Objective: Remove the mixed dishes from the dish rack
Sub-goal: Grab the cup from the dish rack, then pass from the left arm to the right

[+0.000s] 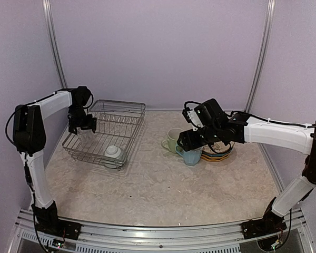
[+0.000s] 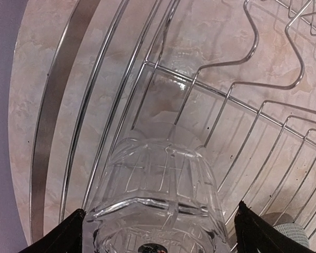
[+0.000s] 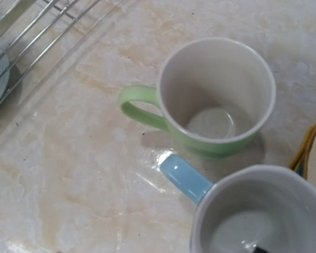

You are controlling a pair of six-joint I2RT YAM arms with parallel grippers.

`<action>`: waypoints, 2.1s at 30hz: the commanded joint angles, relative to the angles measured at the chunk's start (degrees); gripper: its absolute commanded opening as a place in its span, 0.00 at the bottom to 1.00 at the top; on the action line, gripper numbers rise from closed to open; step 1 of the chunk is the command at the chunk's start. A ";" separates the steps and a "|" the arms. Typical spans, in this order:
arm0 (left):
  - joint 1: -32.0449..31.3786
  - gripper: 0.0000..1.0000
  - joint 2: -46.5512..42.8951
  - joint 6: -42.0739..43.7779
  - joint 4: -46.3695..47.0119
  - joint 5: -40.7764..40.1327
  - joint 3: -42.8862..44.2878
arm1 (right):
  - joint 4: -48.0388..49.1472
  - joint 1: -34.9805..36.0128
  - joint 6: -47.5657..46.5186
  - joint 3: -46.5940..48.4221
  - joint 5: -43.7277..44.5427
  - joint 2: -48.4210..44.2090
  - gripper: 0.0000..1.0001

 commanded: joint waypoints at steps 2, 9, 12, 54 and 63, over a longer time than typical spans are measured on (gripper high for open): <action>0.65 0.85 1.64 1.11 -0.97 -0.26 1.44 | 1.42 0.48 0.37 -1.00 -1.59 -0.49 0.74; 0.65 0.62 0.18 1.50 -1.07 0.58 1.36 | 2.50 0.46 1.28 -1.75 -2.57 -0.97 0.74; 0.59 0.57 -1.33 1.42 -1.16 1.25 1.17 | 2.46 0.49 1.38 -1.46 -2.60 -0.79 0.74; -16.07 0.38 -33.47 -14.76 43.00 61.23 -28.79 | 69.45 0.77 30.88 -8.81 -40.89 9.33 0.81; -19.93 0.36 -31.34 -15.98 44.52 61.49 -29.27 | 77.12 1.66 34.91 -8.80 -42.42 11.72 0.62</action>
